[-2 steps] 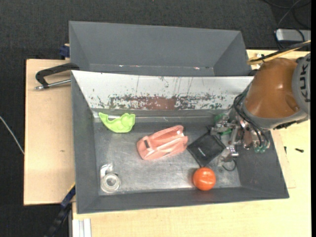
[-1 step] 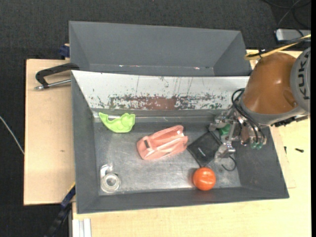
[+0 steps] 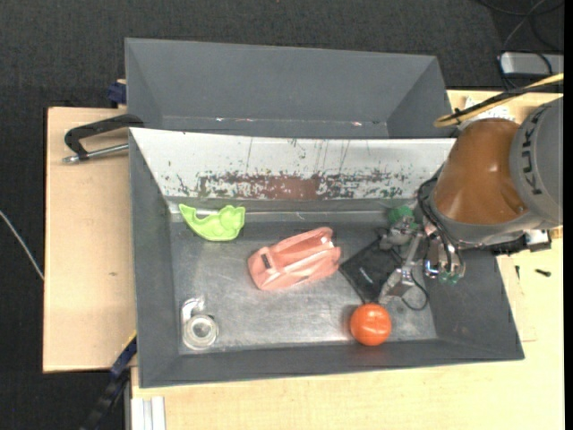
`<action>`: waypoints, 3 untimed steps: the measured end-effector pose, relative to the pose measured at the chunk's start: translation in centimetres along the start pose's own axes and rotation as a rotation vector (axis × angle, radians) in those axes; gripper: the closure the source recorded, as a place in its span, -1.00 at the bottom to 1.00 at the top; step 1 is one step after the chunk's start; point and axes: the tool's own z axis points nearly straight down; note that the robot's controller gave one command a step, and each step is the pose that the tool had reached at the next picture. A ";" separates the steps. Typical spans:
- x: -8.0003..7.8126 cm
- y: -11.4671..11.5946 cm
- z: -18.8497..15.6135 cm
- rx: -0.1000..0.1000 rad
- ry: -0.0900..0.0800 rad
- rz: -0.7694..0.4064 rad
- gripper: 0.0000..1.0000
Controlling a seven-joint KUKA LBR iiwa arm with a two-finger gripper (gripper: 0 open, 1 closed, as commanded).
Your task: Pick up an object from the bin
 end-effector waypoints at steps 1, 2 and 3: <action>0.1 1.4 0.6 0.002 -0.005 -0.002 1.00; 0.1 1.4 0.6 0.002 -0.005 -0.002 1.00; 0.2 1.4 0.3 0.002 -0.002 -0.003 1.00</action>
Offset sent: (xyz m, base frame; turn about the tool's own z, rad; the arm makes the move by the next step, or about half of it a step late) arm 0.0000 0.0000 0.0000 0.0000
